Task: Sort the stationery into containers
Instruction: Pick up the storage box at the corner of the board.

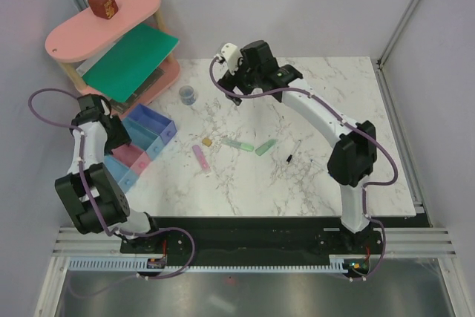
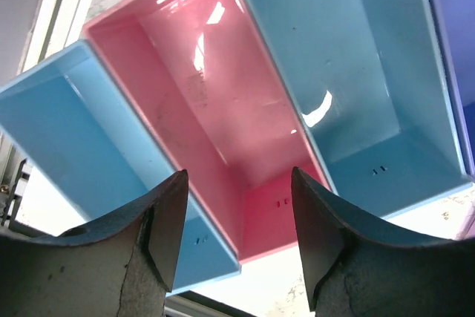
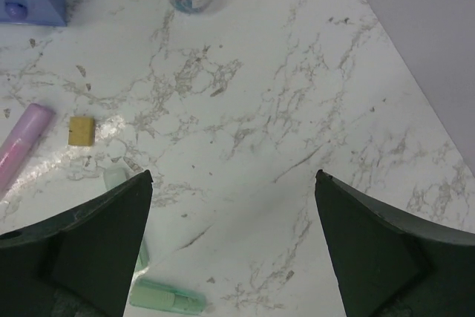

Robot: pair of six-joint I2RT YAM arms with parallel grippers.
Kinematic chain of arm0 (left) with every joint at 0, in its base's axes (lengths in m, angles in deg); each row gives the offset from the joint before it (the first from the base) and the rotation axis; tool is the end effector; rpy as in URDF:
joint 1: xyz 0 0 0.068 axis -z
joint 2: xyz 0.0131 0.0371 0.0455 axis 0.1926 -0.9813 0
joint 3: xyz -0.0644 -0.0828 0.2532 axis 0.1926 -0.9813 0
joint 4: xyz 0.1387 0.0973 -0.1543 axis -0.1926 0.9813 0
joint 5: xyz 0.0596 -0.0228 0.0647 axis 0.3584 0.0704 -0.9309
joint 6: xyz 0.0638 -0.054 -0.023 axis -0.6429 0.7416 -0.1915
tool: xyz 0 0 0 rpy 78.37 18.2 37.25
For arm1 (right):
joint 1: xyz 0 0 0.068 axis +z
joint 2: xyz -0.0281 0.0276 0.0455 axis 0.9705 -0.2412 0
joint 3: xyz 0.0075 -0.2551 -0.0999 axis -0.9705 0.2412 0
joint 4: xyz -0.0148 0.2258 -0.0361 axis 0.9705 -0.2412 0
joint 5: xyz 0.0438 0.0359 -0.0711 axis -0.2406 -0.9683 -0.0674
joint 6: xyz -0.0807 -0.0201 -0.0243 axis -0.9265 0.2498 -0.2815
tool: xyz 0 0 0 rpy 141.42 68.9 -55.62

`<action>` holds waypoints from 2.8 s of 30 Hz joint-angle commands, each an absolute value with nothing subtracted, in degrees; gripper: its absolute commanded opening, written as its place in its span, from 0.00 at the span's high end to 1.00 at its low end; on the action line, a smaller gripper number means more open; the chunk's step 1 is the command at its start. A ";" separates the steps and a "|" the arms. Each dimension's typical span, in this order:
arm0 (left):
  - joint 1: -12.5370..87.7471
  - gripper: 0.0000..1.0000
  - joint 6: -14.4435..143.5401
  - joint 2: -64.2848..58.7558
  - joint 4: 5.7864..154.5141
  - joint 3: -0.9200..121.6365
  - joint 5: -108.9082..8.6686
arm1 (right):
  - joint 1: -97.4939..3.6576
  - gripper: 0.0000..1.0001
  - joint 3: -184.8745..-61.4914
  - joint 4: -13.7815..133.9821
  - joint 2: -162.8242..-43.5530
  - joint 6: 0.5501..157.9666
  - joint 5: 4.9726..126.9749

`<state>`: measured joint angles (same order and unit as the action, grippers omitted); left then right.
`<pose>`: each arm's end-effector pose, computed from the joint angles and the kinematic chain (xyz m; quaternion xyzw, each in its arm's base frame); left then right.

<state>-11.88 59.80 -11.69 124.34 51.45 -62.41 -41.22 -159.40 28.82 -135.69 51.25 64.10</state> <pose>0.2552 0.1140 0.2237 -0.2579 0.9373 0.0665 0.2248 0.3724 0.2746 0.3275 -0.4471 0.7570 0.1285 0.4589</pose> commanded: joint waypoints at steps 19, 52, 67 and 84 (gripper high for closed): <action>-17.20 0.50 58.77 -12.61 125.50 48.22 -61.11 | -27.62 0.02 -176.14 55.85 -156.40 53.46 73.00; -17.28 0.68 54.29 -13.93 124.71 45.67 -65.50 | -15.75 0.04 -180.00 64.56 -172.75 55.57 66.94; -17.28 0.81 50.86 -18.76 125.23 46.89 -65.41 | -15.57 0.10 -181.14 64.74 -175.92 57.05 64.21; -14.74 0.98 49.71 -22.80 125.41 48.57 -59.53 | -19.44 0.10 -168.23 58.86 -166.60 62.95 63.33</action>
<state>-16.25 53.96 -18.12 126.85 49.88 -63.38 -18.59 -172.34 66.96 -169.65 62.58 64.42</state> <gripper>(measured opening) 0.258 0.901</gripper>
